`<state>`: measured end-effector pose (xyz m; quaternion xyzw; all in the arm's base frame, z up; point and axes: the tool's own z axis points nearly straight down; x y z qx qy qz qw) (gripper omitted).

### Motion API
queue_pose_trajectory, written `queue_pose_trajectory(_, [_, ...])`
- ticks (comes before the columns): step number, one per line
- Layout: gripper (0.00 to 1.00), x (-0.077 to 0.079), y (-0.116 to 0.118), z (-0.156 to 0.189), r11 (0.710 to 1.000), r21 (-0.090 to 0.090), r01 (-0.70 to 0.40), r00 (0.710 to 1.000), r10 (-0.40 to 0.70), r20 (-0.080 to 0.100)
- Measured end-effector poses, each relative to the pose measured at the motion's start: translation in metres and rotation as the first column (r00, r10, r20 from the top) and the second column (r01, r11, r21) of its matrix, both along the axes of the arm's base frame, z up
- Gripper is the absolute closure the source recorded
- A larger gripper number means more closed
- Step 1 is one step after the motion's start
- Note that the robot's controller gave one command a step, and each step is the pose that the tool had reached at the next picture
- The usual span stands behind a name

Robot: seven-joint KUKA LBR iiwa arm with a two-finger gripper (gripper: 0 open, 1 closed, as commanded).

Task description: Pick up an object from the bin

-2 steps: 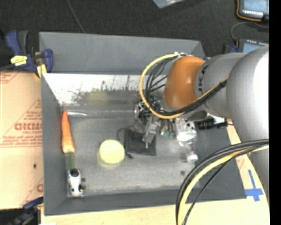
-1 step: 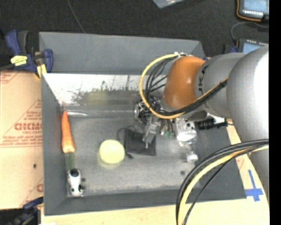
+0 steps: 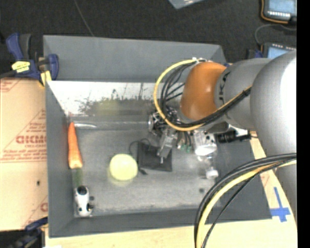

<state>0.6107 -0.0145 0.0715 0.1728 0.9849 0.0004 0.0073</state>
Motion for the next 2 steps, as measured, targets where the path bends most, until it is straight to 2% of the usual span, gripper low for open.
queue_pose_trajectory(2, [1.00, 0.0000, 0.0000, 0.0000, 1.000, 0.000, -0.002, 1.000, 0.002, 0.000])
